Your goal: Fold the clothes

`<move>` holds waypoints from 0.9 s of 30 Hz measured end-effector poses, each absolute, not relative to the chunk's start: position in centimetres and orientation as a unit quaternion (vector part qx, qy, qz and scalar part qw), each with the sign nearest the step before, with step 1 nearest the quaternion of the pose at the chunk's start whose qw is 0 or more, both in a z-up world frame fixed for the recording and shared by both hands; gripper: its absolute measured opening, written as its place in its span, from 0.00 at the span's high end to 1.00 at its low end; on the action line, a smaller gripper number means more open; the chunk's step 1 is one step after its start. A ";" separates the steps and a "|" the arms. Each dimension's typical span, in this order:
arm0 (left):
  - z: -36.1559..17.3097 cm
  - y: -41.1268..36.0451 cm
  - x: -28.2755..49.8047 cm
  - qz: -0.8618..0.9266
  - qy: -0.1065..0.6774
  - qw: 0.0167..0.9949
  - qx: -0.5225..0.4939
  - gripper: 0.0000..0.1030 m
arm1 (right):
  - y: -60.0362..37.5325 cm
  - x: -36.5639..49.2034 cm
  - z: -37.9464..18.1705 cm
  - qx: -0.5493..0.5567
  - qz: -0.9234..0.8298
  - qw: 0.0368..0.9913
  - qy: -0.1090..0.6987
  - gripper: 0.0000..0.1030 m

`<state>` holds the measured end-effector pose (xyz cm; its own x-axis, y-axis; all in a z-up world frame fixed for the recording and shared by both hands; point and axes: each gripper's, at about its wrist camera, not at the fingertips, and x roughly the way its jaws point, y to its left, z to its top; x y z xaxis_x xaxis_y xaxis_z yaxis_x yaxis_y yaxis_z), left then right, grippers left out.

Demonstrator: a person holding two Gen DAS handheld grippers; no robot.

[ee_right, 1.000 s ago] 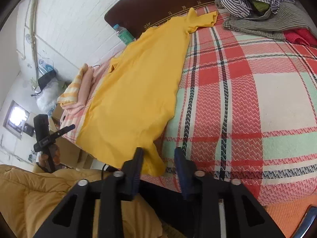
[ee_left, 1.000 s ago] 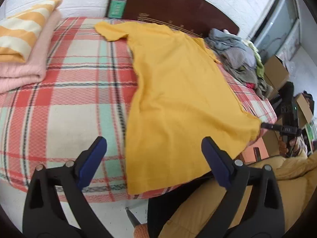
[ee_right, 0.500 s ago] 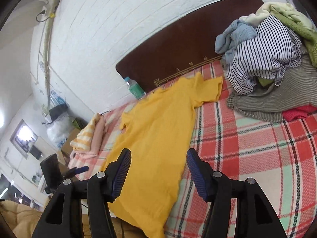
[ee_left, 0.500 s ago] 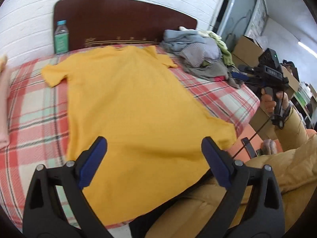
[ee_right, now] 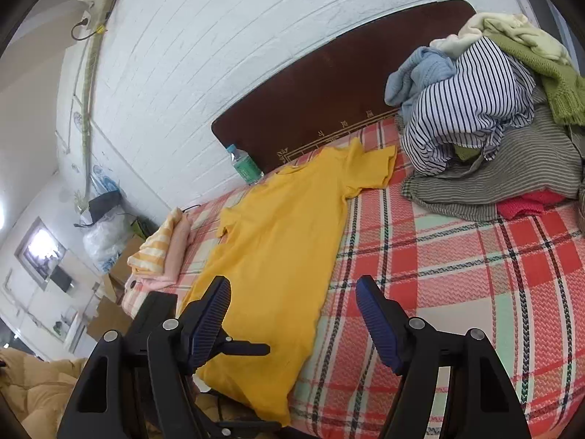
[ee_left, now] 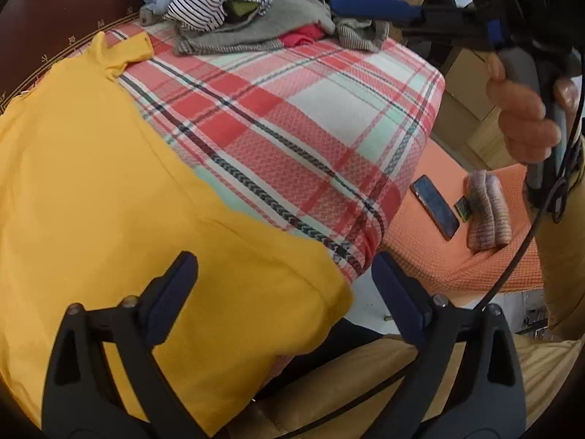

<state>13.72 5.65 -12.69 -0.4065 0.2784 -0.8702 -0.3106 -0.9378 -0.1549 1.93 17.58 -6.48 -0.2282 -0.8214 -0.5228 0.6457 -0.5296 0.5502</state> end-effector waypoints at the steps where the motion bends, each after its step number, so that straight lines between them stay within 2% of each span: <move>1: -13.2 5.8 13.7 0.837 0.017 0.168 -0.521 0.06 | 17.5 1.5 -6.8 0.406 -0.776 0.472 -0.107 0.29; 4: -13.4 4.8 14.1 0.845 0.008 0.147 -0.514 0.25 | 16.7 -0.1 -7.8 0.415 -0.769 0.475 -0.102 0.29; 6: -13.4 3.7 14.1 0.849 -0.006 0.136 -0.510 0.46 | 15.7 -1.7 -8.6 0.421 -0.764 0.478 -0.103 0.29; 7: -13.4 3.1 14.1 0.850 -0.016 0.132 -0.509 0.52 | 15.2 -2.5 -9.1 0.426 -0.760 0.479 -0.106 0.29; 9: -13.4 2.0 14.0 0.853 -0.034 0.122 -0.507 0.80 | 13.8 -4.4 -10.1 0.436 -0.754 0.478 -0.112 0.29; 10: -13.4 1.4 14.0 0.854 -0.044 0.117 -0.506 0.84 | 13.0 -5.4 -10.7 0.442 -0.751 0.477 -0.118 0.29; 12: -13.7 0.6 14.0 0.853 -0.067 0.115 -0.504 0.87 | 11.4 -7.6 -11.9 0.456 -0.742 0.474 -0.131 0.29; 19: -13.7 -2.0 14.5 0.846 -0.143 0.121 -0.499 0.88 | 5.8 -14.3 -15.9 0.499 -0.714 0.449 -0.200 0.29; 27: -13.9 -3.9 14.5 0.843 -0.176 0.124 -0.492 0.88 | 2.4 -17.3 -17.8 0.504 -0.731 0.385 -0.252 0.29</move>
